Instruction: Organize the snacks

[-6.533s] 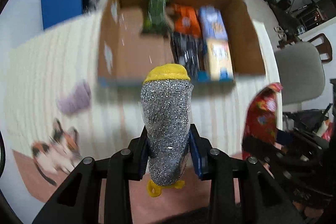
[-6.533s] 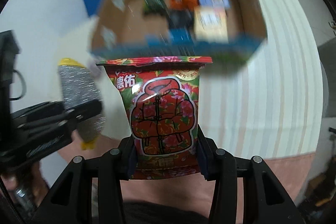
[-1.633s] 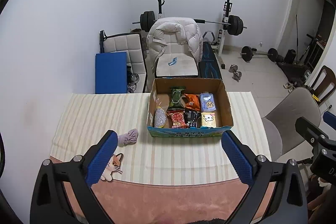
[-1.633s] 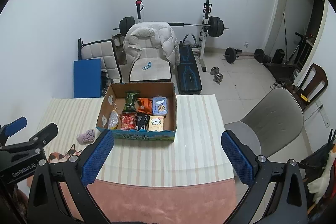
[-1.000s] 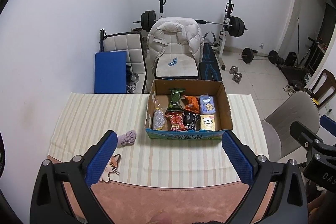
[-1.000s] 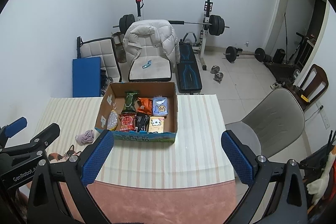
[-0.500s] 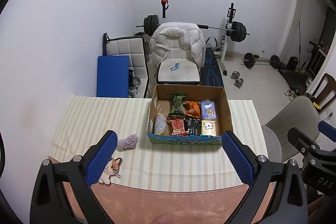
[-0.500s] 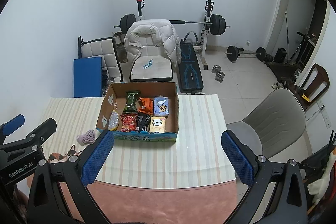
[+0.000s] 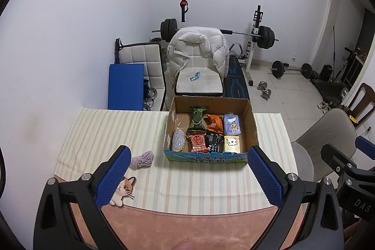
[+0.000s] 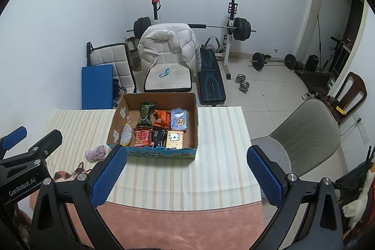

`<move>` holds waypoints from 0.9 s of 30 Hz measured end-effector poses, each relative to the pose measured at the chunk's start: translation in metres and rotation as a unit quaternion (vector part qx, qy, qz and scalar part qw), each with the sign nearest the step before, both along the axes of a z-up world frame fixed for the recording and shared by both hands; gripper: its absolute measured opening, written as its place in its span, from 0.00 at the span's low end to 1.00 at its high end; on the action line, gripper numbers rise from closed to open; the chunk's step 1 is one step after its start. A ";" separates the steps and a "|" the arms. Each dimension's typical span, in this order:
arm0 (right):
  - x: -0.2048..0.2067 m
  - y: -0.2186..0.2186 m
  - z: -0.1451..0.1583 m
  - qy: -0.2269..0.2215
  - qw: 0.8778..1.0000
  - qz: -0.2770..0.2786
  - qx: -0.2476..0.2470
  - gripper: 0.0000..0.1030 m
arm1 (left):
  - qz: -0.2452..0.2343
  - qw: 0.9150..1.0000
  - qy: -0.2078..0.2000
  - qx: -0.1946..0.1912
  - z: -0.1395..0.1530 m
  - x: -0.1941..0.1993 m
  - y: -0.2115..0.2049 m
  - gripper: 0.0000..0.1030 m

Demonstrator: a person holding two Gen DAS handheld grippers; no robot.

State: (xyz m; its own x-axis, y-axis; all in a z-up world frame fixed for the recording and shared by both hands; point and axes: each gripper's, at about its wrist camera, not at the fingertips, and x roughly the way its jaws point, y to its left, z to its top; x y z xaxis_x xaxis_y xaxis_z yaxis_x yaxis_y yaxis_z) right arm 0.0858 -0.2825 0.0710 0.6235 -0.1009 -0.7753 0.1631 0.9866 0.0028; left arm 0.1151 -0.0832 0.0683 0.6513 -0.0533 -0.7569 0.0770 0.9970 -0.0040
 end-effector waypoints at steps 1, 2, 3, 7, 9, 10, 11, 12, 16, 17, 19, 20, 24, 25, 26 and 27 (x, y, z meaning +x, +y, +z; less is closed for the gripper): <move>0.000 0.000 0.000 0.000 1.000 0.000 -0.001 1.00 | 0.000 1.000 0.001 0.000 0.000 0.000 0.001 0.99; -0.001 0.000 0.001 0.000 1.000 0.000 -0.002 1.00 | 0.000 1.000 0.001 0.000 0.000 0.000 0.000 0.99; -0.001 0.000 0.002 0.000 1.000 0.001 -0.002 1.00 | 0.000 1.000 0.001 -0.001 0.000 0.000 0.001 0.99; -0.002 0.000 0.003 0.000 1.000 0.001 -0.001 1.00 | 0.000 1.000 0.001 -0.001 0.001 -0.001 0.001 0.99; -0.002 0.000 0.004 0.000 1.000 0.001 -0.002 1.00 | -0.001 1.000 0.001 0.000 0.001 -0.001 0.002 0.99; -0.003 0.000 0.004 -0.001 1.000 0.001 -0.002 1.00 | 0.000 1.000 0.000 0.000 0.001 -0.001 0.001 0.99; -0.003 0.000 0.004 -0.001 1.000 0.001 -0.002 1.00 | 0.000 1.000 0.000 -0.001 0.001 -0.001 0.001 0.99; -0.003 0.000 0.004 -0.001 1.000 0.001 -0.003 1.00 | 0.000 1.000 0.001 -0.001 0.001 -0.001 0.001 0.99; -0.004 -0.001 0.005 -0.001 1.000 0.002 -0.003 1.00 | -0.002 1.000 0.000 -0.001 0.001 -0.002 0.001 0.99; -0.005 -0.001 0.006 0.000 1.000 0.001 -0.004 1.00 | -0.001 1.000 0.000 -0.001 0.001 -0.002 0.001 0.99; -0.006 0.000 0.006 0.000 1.000 0.002 -0.006 1.00 | 0.000 1.000 0.000 -0.001 0.001 -0.002 0.001 0.99; -0.006 0.000 0.006 0.000 1.000 0.001 -0.005 1.00 | -0.001 1.000 0.001 -0.001 0.001 -0.002 0.000 0.99; -0.007 -0.001 0.007 -0.001 1.000 0.000 -0.008 1.00 | -0.004 1.000 0.002 -0.001 0.001 -0.005 0.000 0.99; -0.008 -0.001 0.007 -0.001 1.000 -0.001 -0.008 1.00 | -0.005 1.000 0.002 0.000 0.002 -0.006 0.000 0.99; -0.008 -0.001 0.007 -0.001 1.000 -0.001 -0.008 1.00 | -0.005 1.000 0.001 0.000 0.002 -0.006 0.000 0.99; -0.007 -0.001 0.007 -0.001 1.000 0.000 -0.008 1.00 | -0.005 1.000 0.001 0.001 0.003 -0.007 -0.001 0.99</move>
